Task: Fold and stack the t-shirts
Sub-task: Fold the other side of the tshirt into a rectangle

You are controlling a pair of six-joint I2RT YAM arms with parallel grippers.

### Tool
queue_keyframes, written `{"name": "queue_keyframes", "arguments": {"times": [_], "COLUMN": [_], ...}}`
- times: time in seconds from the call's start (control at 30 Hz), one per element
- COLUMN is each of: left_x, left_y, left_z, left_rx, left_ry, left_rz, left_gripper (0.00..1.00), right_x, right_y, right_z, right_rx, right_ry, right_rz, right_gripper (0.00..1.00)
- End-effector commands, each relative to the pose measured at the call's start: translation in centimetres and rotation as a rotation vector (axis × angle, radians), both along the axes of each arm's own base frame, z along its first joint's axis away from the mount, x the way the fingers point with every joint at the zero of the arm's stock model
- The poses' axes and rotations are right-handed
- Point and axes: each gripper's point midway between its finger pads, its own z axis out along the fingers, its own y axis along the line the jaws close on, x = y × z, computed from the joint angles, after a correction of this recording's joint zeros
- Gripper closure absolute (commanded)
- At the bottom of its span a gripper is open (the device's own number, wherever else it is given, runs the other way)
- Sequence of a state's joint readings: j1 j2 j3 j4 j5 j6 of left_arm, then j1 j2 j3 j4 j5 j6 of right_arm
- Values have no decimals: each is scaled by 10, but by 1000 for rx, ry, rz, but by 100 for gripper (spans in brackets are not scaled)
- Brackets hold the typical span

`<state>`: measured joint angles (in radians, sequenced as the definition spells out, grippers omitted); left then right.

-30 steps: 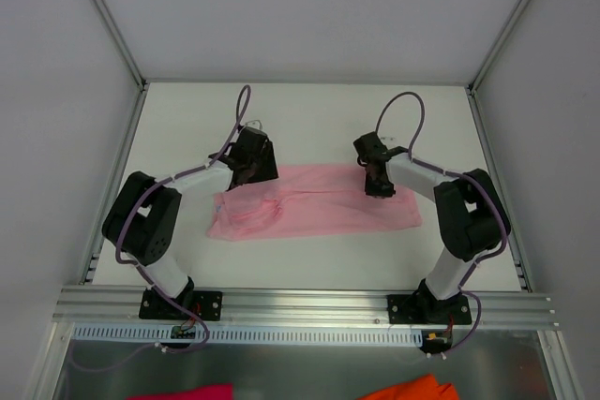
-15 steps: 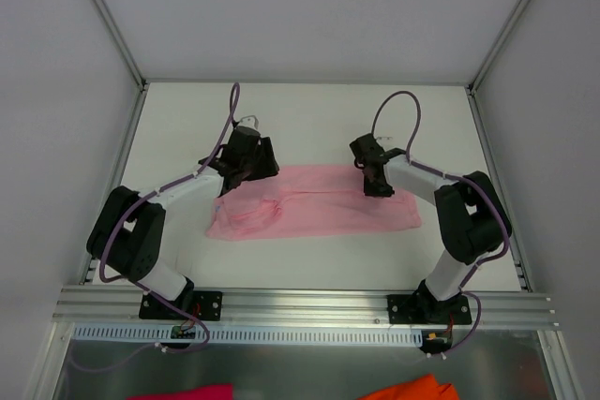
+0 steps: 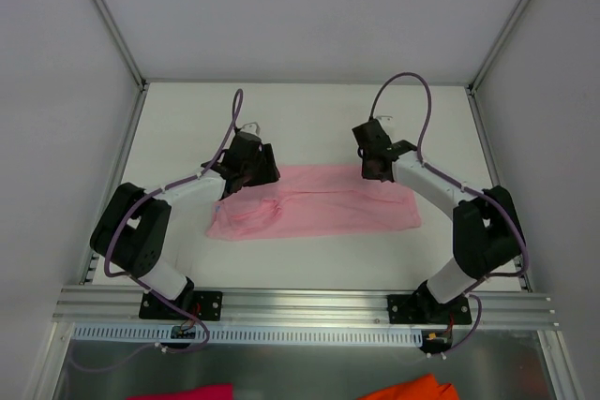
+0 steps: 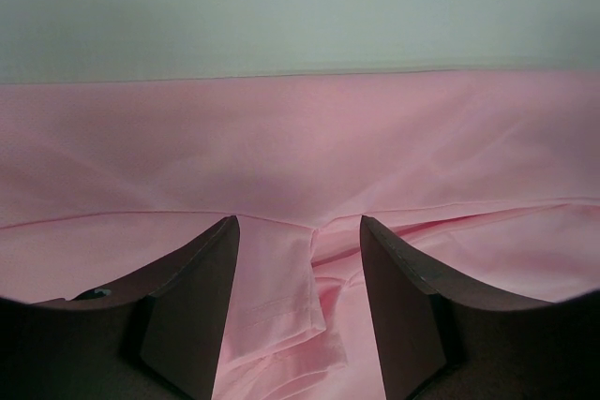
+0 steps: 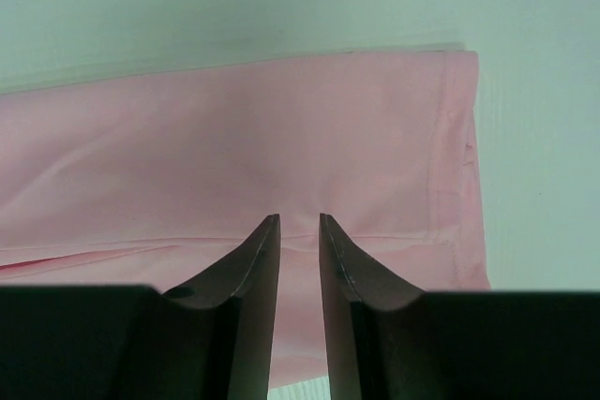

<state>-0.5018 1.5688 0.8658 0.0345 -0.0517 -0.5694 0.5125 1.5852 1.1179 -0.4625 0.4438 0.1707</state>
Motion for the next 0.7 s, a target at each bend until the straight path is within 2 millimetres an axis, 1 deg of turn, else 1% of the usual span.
{"name": "queue_keyframes", "arguments": {"times": [0.0,0.07,0.1,0.17,0.33,0.4,0.53,0.67], "left_x": [4,4,3,3,2,1,-2,-4], "left_y": [-2,-2,-2,-1,2,2,3,5], "left_z": [2,3,2,2,2,2,4,4], "left_rx": [-29,-32,-32,-32,-20,-24,-27,-23], "left_ry": [-16,-19,-18,-16,-20,-18,-22,-24], "left_rz": [2,3,2,2,9,7,5,8], "left_gripper": [45,45,45,45,45,45,45,45], "right_x": [5,9,8,12,2,-6,-18,-24], "right_y": [13,21,29,38,45,50,47,37], "right_z": [-15,-22,-26,-34,-56,-65,-79,-77], "right_rx": [17,47,76,104,131,145,117,71], "right_ry": [35,39,52,61,118,150,196,217], "right_rz": [38,58,82,101,108,119,117,100], "right_gripper": [74,76,77,79,80,80,79,78]}}
